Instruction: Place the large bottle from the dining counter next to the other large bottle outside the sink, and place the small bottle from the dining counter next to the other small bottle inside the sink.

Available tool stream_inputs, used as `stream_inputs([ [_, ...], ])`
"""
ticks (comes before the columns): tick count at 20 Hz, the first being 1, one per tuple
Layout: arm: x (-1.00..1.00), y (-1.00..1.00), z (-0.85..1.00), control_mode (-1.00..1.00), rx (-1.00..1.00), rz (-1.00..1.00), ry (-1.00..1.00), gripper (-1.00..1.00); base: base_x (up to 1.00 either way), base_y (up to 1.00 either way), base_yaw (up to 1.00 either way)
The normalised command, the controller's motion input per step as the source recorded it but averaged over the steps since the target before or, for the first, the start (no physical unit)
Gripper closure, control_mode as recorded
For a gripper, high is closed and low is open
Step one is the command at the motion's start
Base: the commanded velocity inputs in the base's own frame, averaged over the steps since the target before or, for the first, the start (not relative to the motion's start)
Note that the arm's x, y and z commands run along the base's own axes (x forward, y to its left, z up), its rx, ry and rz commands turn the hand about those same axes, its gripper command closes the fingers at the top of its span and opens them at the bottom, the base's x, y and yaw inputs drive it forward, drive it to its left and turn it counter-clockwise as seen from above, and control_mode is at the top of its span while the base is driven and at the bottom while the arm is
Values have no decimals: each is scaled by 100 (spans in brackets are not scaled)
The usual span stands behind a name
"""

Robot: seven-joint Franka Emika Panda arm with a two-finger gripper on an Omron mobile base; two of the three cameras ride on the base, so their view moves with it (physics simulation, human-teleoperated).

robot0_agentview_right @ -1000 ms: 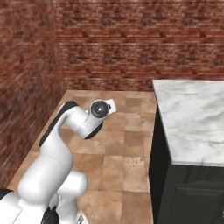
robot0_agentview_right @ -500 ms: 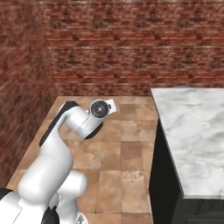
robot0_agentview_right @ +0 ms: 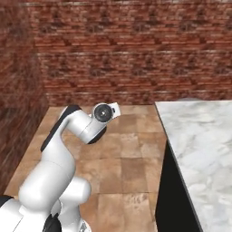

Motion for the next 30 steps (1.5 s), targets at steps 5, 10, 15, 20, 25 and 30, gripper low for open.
stream_inputs([
  [5, 0, 0, 0, 100, 0, 0, 0, -100, 64, 40, -13],
  [10, 0, 0, 0, 100, 0, 0, 0, -100, 64, 40, -13],
  [15, 0, 0, 0, 100, 0, 0, 0, -100, 64, 40, -13],
  [20, 0, 0, 0, 100, 0, 0, 0, -100, 62, 39, -13],
  [25, 0, 0, 0, 100, 0, 0, 0, -100, 60, 38, -14],
  [30, 0, 0, 0, 100, 0, 0, 0, -100, 58, 38, -14],
])
